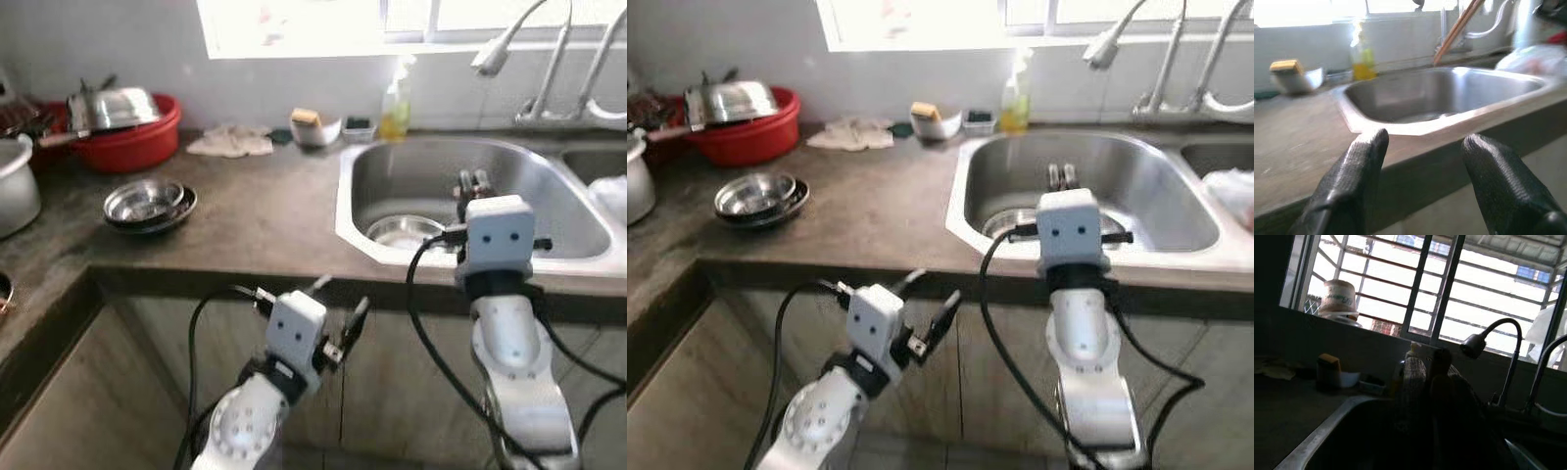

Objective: Kitchen organization

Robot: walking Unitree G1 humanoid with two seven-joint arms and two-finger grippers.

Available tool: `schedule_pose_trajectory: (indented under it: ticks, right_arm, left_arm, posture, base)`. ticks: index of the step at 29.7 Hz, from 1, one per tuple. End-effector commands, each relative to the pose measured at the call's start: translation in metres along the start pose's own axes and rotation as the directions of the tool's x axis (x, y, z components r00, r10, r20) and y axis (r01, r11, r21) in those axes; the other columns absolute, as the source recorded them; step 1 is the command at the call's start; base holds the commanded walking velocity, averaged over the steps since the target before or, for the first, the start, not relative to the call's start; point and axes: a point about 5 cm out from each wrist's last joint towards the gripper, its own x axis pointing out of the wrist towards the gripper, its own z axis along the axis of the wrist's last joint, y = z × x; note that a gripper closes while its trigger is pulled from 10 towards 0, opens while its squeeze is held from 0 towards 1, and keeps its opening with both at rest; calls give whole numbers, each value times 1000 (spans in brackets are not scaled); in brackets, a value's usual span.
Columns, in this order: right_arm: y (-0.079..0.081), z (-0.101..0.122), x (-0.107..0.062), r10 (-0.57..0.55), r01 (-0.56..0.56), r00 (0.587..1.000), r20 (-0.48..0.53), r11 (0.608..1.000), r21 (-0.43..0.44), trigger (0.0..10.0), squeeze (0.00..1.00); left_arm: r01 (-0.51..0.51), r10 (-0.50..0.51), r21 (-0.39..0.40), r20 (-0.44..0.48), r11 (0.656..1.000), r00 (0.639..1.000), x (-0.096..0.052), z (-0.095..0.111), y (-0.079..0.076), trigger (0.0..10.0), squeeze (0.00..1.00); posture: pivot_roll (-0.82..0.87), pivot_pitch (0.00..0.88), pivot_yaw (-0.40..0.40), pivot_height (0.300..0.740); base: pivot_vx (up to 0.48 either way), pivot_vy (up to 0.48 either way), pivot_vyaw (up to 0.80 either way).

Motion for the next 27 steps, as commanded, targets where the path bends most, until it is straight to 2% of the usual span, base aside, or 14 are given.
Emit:
schedule_pose_trajectory:
  ticks: [1, 8, 14, 15, 19, 22, 27]
  right_arm:
    - [-11, 1, 7, -18, 18, 1000, 10, 1000, -18, 10000, 0]
    - [-28, 0, 28, -4, 4, 1000, -6, 1000, -23, 10000, 0]
    - [-33, -2, 36, 1, -1, 999, -35, 1000, -15, 10000, 0]
    - [-32, -6, 40, 39, -40, 997, -73, 999, -18, 10000, 0]
    - [-31, -11, 45, 73, -76, 993, -98, 997, -28, 10000, 0]
    - [-29, -15, 49, 95, -105, 987, -128, 992, -66, 10000, 0]
    - [-29, -25, 58, 114, -124, 974, -197, 991, -43, 10000, 0]
  left_arm:
    - [12, -12, 9, 16, 1000, 1000, 3, 4, -3, 10000, 0]
    - [18, -18, 17, 10, 1000, 1000, 0, 2, -1, 10000, 0]
    - [16, -16, 6, 9, 1000, 1000, 0, 1, -1, 10000, 0]
    - [16, -16, -11, 12, 1000, 1000, 0, 1, -2, 10000, 0]
    - [8, -8, -12, 4, 1000, 1000, 1, 0, -2, 10000, 0]
    - [8, -8, -27, -4, 1000, 1000, 1, -1, -2, 10000, 0]
    - [7, -8, -30, -11, 1000, 1000, -1, -2, -3, 10000, 0]
  posture:
    - [181, 46, 0, 740]
    - [177, 35, 3, 740]
    - [176, 33, -1, 740]
    - [173, 33, -1, 740]
    - [175, 32, -3, 740]
    - [179, 38, -4, 740]
    - [178, 43, -7, 740]
  base:
    - [330, -345, 0]
    - [347, -328, 0]
    - [388, -238, 0]
    - [442, 0, 0]
    - [369, 0, 0]
    - [0, 0, 0]
    - [0, 0, 0]
